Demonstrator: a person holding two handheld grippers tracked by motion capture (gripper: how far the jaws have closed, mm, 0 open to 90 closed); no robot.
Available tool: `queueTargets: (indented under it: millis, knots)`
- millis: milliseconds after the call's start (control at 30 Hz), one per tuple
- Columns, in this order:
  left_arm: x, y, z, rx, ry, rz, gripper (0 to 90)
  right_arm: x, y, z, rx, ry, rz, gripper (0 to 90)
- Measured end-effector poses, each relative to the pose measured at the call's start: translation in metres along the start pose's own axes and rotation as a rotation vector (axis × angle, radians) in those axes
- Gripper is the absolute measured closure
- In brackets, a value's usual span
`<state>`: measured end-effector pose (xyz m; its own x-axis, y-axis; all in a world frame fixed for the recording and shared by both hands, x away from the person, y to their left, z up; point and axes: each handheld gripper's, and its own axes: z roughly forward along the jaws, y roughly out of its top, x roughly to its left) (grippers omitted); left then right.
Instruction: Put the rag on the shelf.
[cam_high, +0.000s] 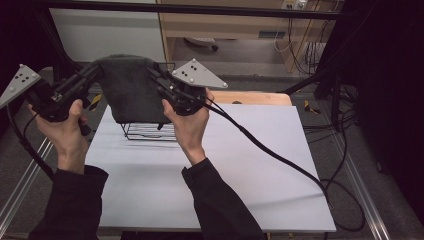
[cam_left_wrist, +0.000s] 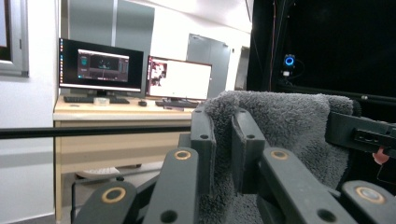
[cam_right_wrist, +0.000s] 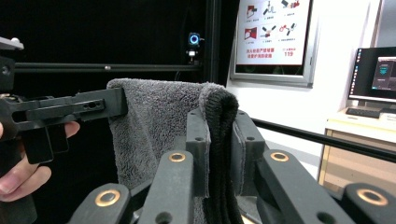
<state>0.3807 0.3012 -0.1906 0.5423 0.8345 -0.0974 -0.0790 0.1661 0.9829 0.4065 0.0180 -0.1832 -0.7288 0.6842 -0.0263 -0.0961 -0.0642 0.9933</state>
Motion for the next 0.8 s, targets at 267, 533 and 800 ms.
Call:
queueTargets:
  millis: [267,533,800]
  knots:
    - [0.008,0.015,0.005,-0.03,0.005,-0.017,81.0,-0.001,0.016,0.014,-0.017,-0.008,-0.013,80.2]
    - [0.011,0.036,0.013,-0.047,0.019,0.002,81.0,-0.004,0.033,0.025,-0.037,-0.013,-0.018,80.2]
    - [0.017,0.049,0.025,-0.052,0.031,0.003,81.0,-0.013,0.046,0.04,-0.046,-0.022,-0.027,80.2]
